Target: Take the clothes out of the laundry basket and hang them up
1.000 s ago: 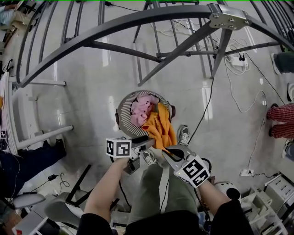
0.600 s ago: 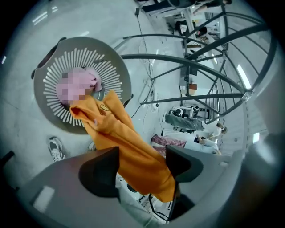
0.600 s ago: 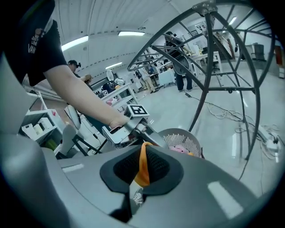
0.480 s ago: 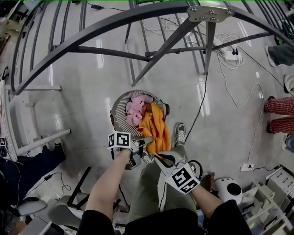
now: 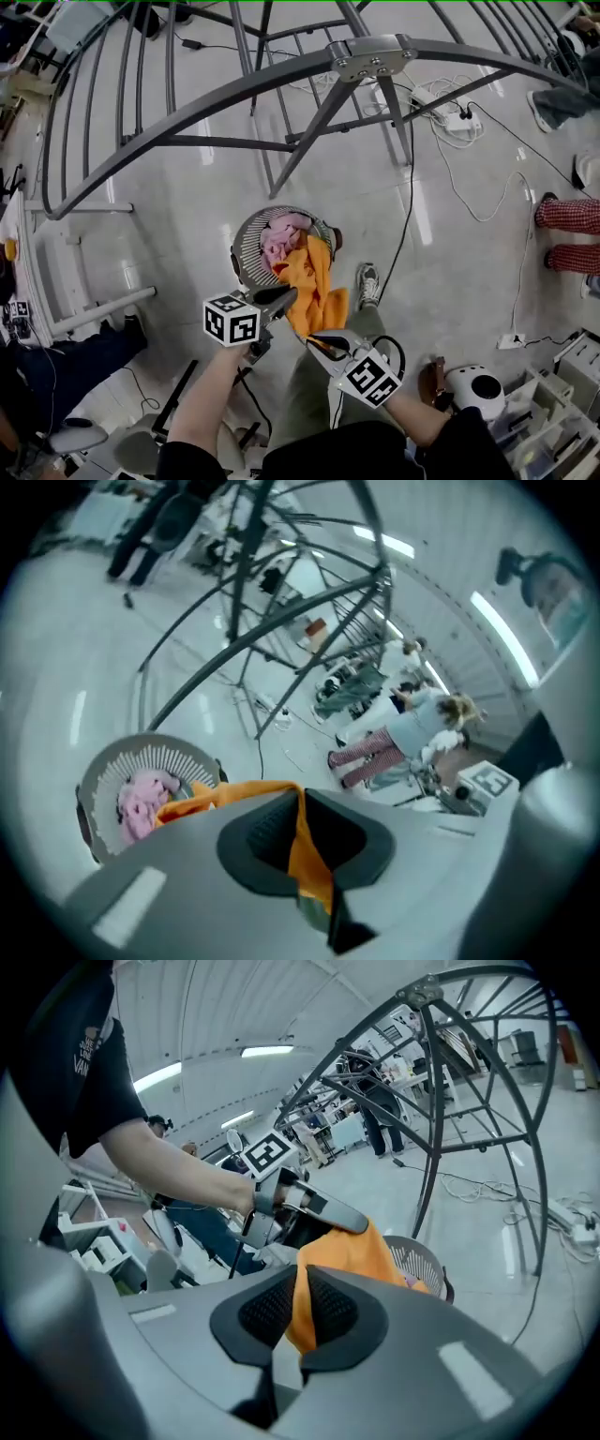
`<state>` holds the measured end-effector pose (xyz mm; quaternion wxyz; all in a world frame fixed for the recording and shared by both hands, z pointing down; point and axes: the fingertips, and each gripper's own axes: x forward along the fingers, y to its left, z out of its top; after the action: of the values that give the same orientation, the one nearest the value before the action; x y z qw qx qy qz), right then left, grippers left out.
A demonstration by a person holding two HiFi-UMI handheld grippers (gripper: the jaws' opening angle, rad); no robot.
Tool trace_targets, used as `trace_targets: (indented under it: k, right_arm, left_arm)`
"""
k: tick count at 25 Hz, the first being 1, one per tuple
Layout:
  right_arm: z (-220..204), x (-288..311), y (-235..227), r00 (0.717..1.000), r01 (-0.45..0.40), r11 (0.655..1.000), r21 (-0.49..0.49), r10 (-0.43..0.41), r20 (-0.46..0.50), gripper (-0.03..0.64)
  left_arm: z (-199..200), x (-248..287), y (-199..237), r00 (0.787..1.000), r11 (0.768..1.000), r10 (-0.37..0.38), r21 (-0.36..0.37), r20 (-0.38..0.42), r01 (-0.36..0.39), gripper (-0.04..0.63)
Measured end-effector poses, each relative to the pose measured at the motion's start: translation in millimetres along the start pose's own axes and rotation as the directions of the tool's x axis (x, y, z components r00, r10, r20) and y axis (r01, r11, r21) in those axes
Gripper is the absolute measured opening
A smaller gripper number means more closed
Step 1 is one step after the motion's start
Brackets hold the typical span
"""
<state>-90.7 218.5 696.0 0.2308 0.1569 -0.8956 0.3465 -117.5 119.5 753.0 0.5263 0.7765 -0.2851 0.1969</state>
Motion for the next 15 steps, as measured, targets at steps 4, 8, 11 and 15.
trace_targets:
  k: [4,8,11,15]
  right_arm:
    - [17,-15,9,0.998,-0.041,0.997,0.062,0.037,0.056,0.082]
    - [33,-47,1,0.990,-0.084,0.992,0.090,0.073,0.120,0.181]
    - [51,-76,-21,0.983,-0.048,0.993,0.110,0.027,0.184,0.183]
    - [83,-103,-59,0.963,0.072,0.990,0.118,-0.100,0.252,0.181]
  left_arm:
    - [12,-38,-46,0.992,0.928,-0.039,0.362,-0.123,0.081,0.020]
    - [20,-76,-93,0.966,0.753,-0.057,0.625,-0.252,0.207,0.020]
    - [30,-102,-133,0.944,0.605,-0.083,0.737,-0.320,0.302,0.020]
    - [42,-132,-180,0.908,0.415,-0.106,0.812,-0.405,0.410,0.020]
